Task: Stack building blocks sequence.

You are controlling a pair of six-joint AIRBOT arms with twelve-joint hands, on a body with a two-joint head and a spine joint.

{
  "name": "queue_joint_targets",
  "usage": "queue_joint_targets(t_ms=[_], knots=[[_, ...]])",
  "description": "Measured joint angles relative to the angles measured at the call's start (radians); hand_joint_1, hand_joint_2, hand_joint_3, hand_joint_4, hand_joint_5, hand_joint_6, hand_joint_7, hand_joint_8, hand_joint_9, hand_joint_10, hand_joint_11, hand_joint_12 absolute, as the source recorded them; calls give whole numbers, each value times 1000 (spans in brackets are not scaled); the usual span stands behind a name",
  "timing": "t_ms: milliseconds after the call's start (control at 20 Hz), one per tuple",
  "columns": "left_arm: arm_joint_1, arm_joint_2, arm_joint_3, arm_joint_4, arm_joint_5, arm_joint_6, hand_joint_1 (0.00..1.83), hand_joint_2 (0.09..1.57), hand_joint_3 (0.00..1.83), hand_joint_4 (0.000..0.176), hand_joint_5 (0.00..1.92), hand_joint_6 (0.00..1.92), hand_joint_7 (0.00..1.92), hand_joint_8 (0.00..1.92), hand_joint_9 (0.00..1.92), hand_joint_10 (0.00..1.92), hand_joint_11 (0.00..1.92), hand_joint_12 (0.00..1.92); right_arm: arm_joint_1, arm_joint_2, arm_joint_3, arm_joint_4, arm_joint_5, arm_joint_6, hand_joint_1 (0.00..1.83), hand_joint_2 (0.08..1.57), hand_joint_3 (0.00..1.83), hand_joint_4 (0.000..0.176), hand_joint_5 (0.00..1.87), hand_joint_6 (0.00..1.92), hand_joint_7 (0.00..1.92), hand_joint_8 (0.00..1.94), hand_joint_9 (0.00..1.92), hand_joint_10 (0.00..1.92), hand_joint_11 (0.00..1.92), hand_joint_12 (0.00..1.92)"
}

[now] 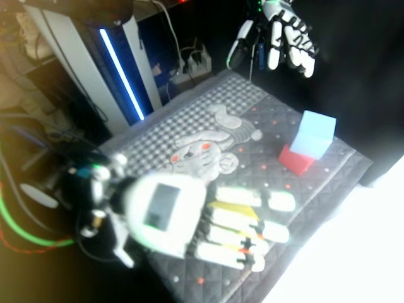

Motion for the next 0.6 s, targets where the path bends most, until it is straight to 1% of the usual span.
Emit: queue_joint_targets(t_ms=[50,100,150,200,250,300,350,400,450,500,550,600], knots=[[0,0,0,-3,-1,0,879,799,0,61,352,0,77,2,61,4,0,591,0,5,-6,-8,34,0,937,915,0,176,0,0,0,0,23,4,0,651],[0,0,0,-8,-1,0,916,780,0,60,356,0,83,1,52,1,0,546,0,3,-6,-10,55,0,937,937,2,176,0,0,0,0,40,7,0,766],[0,0,0,-8,-2,0,923,776,0,73,341,0,73,2,36,3,0,485,0,-1,-6,-13,55,0,941,943,3,176,0,0,0,0,34,3,0,790],[0,-2,2,-8,-2,0,913,779,0,71,332,0,68,0,27,1,0,427,0,-6,-4,-19,52,0,926,938,0,176,0,0,0,0,38,5,0,797],[0,-6,2,-9,-2,0,878,781,0,70,333,0,66,0,31,2,0,446,0,-11,-3,-27,46,0,930,933,0,176,0,0,0,0,51,6,0,836],[0,-8,2,-7,0,0,892,776,0,66,339,3,67,0,32,2,0,449,0,-12,-3,-32,45,0,920,918,0,171,0,0,0,0,60,6,0,909],[0,-8,2,-5,0,0,884,782,1,68,337,2,74,3,37,4,0,447,0,-12,-3,-31,47,0,914,919,0,153,0,0,0,0,64,4,0,895],[0,-8,2,-11,-1,0,884,785,2,70,340,3,73,2,36,3,0,445,0,-12,-3,-26,47,0,910,913,0,154,0,0,0,0,61,3,0,892],[0,-8,2,-13,-1,0,895,774,0,74,342,1,78,1,46,4,0,479,0,-11,-3,-26,47,0,917,917,0,162,0,0,0,0,22,13,0,722],[-2,-8,2,-12,0,0,890,777,0,83,342,0,81,0,45,2,0,445,0,-11,-3,-26,47,0,893,913,0,168,0,0,0,0,26,19,0,689],[-2,-8,2,-8,-2,0,883,783,1,82,329,0,81,0,53,3,0,475,0,-11,-3,-26,47,0,868,914,2,131,0,0,0,0,4,3,0,403],[-2,-8,2,-7,-4,0,881,791,5,83,317,0,72,0,45,0,0,481,0,-11,-3,-26,47,0,873,931,3,130,0,0,0,0,0,0,0,272]])
